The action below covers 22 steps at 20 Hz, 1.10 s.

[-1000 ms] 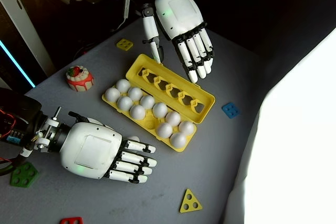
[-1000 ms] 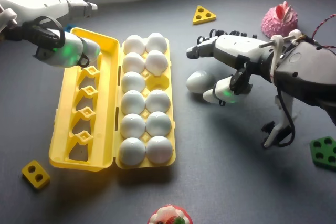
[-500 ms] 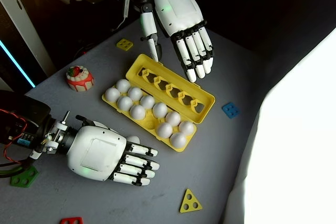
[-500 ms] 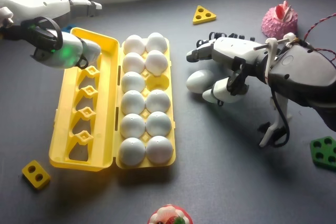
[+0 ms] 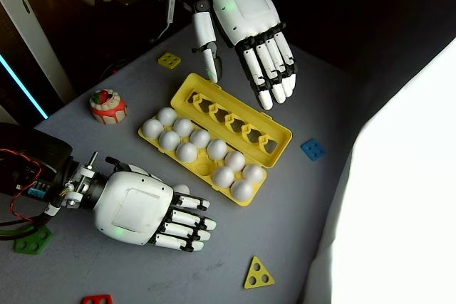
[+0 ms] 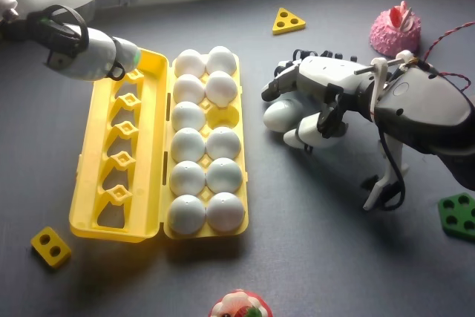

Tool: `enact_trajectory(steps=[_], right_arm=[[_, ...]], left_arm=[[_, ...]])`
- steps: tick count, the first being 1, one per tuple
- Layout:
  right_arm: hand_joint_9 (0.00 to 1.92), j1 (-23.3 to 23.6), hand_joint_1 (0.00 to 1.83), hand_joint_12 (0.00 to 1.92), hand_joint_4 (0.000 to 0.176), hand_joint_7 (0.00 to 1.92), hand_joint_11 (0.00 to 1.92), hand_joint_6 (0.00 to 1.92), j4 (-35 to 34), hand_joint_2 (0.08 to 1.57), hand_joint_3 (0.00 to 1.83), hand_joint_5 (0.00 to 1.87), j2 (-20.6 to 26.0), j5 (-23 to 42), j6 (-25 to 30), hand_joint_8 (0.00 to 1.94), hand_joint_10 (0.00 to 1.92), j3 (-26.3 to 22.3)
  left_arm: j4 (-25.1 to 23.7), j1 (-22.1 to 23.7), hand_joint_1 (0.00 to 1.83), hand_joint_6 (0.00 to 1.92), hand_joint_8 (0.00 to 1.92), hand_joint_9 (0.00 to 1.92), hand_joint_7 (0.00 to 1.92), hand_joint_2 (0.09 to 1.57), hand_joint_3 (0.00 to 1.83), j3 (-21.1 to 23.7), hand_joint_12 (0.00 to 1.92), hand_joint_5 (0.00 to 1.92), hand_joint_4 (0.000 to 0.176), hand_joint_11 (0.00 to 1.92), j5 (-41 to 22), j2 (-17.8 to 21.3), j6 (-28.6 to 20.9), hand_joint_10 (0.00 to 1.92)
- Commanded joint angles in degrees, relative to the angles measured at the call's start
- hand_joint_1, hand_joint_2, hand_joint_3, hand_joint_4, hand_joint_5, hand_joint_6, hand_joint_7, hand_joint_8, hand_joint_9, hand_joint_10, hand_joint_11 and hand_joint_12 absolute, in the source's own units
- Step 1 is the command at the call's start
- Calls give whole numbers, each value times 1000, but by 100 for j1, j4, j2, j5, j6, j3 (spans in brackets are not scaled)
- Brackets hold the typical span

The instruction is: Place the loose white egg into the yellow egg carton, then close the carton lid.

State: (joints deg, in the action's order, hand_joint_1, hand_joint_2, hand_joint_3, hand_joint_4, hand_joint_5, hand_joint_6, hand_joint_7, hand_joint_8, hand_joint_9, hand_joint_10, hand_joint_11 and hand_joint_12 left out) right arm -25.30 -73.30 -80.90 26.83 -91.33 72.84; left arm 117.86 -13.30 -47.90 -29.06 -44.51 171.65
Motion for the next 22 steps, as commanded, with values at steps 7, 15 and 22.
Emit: enact_trajectory(steps=[7,15,22], right_arm=[[152,26,1093,308,0,340,0,1173,200,1180,7,832,-2,311,100,17,10,9],[272,48,1107,410,0,530,0,1237,1039,1201,1,817,216,451,913,4,15,-165],[268,-166,1108,464,0,504,0,1229,2888,1198,1,821,382,1101,3232,1,2,-338]], left_arm=[[56,-46,232,14,4,86,64,1420,0,164,600,100,19,0,-461,0,11,15],[350,-51,182,2,5,43,17,1443,5,104,418,78,14,0,-192,-1,10,9],[362,-36,199,4,4,53,22,1442,1,69,472,74,11,0,-244,-3,11,7]])
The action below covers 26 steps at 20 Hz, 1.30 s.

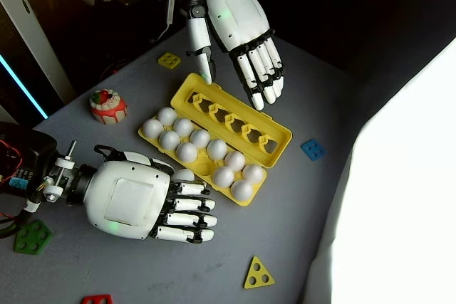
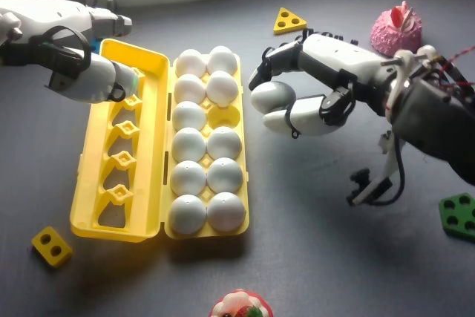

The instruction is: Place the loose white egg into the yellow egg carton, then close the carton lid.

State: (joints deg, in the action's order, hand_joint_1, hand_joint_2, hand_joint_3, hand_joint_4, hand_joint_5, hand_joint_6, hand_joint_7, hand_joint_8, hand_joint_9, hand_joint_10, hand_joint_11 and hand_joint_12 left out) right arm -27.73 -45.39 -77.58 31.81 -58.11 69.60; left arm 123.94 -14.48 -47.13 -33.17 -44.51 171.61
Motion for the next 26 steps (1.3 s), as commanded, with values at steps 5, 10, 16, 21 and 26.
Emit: enact_trajectory(steps=[5,10,16,21,26], right_arm=[[264,-148,1105,437,0,506,0,1222,1147,1195,1,827,-30,1416,1519,2,2,34],[263,-103,1104,457,0,504,0,1234,1234,1199,1,820,-406,1422,1652,4,4,327],[243,-194,1102,458,0,461,0,1247,1234,1203,0,812,-738,1413,1912,1,4,660],[235,-253,1095,419,0,460,0,1263,1234,1208,1,803,-903,1282,2135,2,3,903],[244,-258,1097,469,0,467,0,1255,1234,1206,1,808,-1025,1253,2173,4,1,1026]], left_arm=[[-224,122,207,1,1,57,20,1445,1,-135,491,67,12,0,13,-36,15,4],[-169,167,189,10,2,25,7,1444,0,-244,336,59,18,0,-13,-77,15,9],[-49,178,194,8,3,39,14,1441,0,-268,380,72,16,0,-77,-78,15,11],[-24,189,227,9,4,74,57,1443,1,-268,481,109,3,0,-114,-79,15,12],[-9,210,235,0,0,65,48,1444,1,-279,475,101,7,0,-143,-82,15,2]])
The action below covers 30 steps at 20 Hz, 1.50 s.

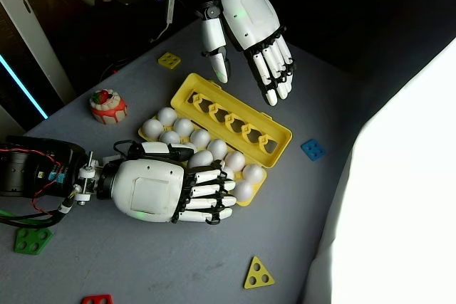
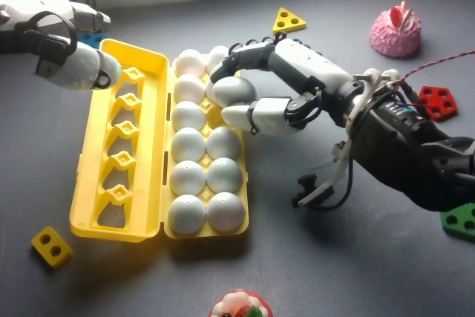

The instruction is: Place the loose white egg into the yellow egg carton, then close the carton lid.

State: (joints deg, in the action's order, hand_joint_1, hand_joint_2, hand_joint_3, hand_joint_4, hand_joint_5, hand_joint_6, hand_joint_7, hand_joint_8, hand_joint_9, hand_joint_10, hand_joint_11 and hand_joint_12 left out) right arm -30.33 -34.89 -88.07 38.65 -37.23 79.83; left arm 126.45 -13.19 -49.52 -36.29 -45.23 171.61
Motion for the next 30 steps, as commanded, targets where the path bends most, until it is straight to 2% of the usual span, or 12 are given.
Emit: enact_trajectory(steps=[1,4,5,6,7,9,12,14,24,26,28,30], right_arm=[[234,2,1099,465,0,461,0,1258,186,1207,1,805,-3,568,86,1,0,26],[182,2,1041,296,0,390,0,1236,186,1199,1,817,-75,553,85,0,1,91],[184,-1,1026,357,11,390,0,1203,186,1184,0,839,-100,553,85,1,2,105],[204,-6,997,470,84,389,0,1191,186,1176,0,845,-119,553,85,0,8,118],[211,-9,951,591,0,382,0,724,186,1108,0,731,-135,555,85,1,7,126],[219,-13,900,721,0,333,0,244,186,1075,0,712,-170,563,84,0,4,136],[231,-11,772,855,0,297,0,18,186,1078,2,550,-199,613,84,0,3,136],[237,-11,783,863,0,298,0,1,186,1061,0,464,-208,639,84,1,5,136],[248,103,489,917,0,211,0,0,478,1026,0,141,114,504,-9,0,8,131],[216,105,407,825,0,192,0,0,662,1038,2,123,421,357,-44,0,1,85],[216,156,350,768,0,214,0,6,785,1056,6,141,760,286,-129,7,3,-41],[214,261,175,740,0,220,0,4,942,1104,16,144,1135,124,-251,4,1,-246]], left_arm=[[-260,88,213,0,3,73,57,1449,3,-43,461,98,7,0,170,-11,15,5],[-240,95,235,3,1,98,62,1434,0,-44,592,113,3,0,170,-12,14,11],[-230,98,259,3,0,90,59,1430,0,-45,556,115,5,0,170,-12,14,6],[-227,100,235,2,0,82,55,1439,0,-46,514,108,9,0,166,-12,14,3],[-226,103,226,2,0,74,46,1442,1,-48,482,109,8,0,165,-12,14,2],[-225,104,221,2,2,42,16,1446,2,-57,402,74,13,0,165,-13,14,2],[-220,112,254,9,6,57,49,1428,0,-82,430,100,17,0,165,-21,14,7],[-220,114,145,4,4,60,33,1451,6,-90,453,63,16,0,165,-24,14,6],[131,265,219,5,4,60,34,1444,0,-153,452,89,11,0,0,-75,-15,9],[195,280,228,4,1,35,14,1445,0,-210,365,75,12,0,-184,-103,-510,6],[199,253,256,12,11,100,59,1436,0,-267,566,102,16,0,-328,-117,-1051,30],[236,83,144,12,3,93,51,1450,2,-344,554,93,13,0,-364,-126,-1766,20]])
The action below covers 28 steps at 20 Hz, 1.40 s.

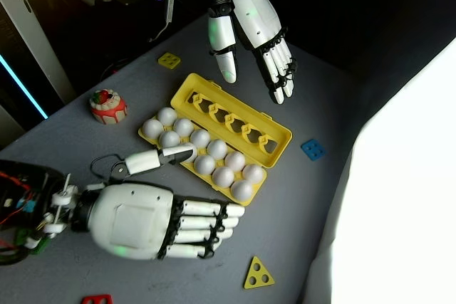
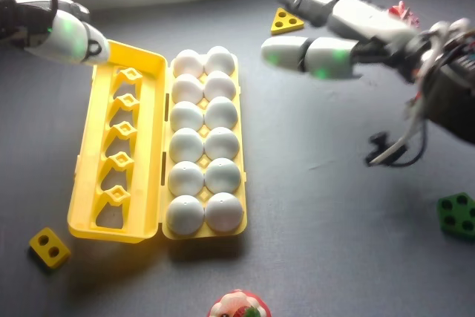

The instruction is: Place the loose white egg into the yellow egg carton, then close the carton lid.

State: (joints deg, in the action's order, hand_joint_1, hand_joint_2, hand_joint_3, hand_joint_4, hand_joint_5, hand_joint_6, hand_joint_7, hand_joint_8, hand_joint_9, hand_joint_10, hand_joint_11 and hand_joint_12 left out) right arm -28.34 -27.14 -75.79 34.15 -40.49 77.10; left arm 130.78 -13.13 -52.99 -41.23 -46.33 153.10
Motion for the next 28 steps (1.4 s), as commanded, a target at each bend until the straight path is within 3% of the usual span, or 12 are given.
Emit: enact_trajectory(steps=[1,2,7,10,12,13,14,19,23,28], right_arm=[[215,89,113,786,0,227,0,2,247,1119,14,144,106,491,-25,3,1,-135],[232,94,67,849,0,240,0,0,350,1132,11,140,309,434,-89,4,6,-307],[215,170,83,819,0,238,0,7,707,1146,4,149,1322,302,-630,0,3,-1214],[235,306,87,885,0,252,0,6,766,1156,2,163,1693,-5,-703,4,7,-1433],[249,424,90,895,0,260,0,3,767,1157,2,161,1901,-353,-785,5,10,-1524],[254,453,112,893,0,269,0,6,767,1155,0,170,1989,-574,-877,7,11,-1581],[239,451,113,865,0,256,0,4,784,1160,2,169,2081,-683,-988,1,4,-1654],[240,422,131,868,0,251,0,6,1074,1156,0,186,2441,-794,-1319,0,2,-1962],[233,377,112,875,0,227,0,4,1110,1158,0,180,2773,-914,-1475,0,2,-2149],[208,448,131,798,0,236,0,0,1276,1159,1,165,3095,-923,-1439,1,1,-2369]], left_arm=[[-197,-43,98,12,3,104,57,1445,0,-28,571,98,16,0,130,-26,-300,23],[-197,-126,86,24,14,122,84,1438,0,-60,571,129,27,0,114,-46,-565,30],[-197,-334,140,60,34,243,282,1407,0,-188,754,297,21,0,-207,-219,-1494,69],[-198,-524,195,69,45,301,359,1392,0,-244,1326,338,23,0,-310,-334,-2208,119],[-199,-657,183,138,101,116,431,1391,2,-271,1567,361,12,0,-377,-396,-2677,755],[-199,-730,206,209,195,64,414,1382,0,-279,1621,347,10,0,-400,-412,-2897,949],[-199,-783,231,270,287,41,382,1376,0,-297,1658,320,7,0,-431,-438,-3047,1026],[-199,-895,237,475,612,0,228,1385,0,-429,1665,223,0,0,-507,-523,-3295,1096],[-198,-1009,255,489,615,12,224,1382,0,-466,1634,220,2,0,-566,-529,-3478,1073],[-199,-1264,262,432,464,26,259,1375,0,-419,1551,214,4,0,-571,-581,-3860,990]])
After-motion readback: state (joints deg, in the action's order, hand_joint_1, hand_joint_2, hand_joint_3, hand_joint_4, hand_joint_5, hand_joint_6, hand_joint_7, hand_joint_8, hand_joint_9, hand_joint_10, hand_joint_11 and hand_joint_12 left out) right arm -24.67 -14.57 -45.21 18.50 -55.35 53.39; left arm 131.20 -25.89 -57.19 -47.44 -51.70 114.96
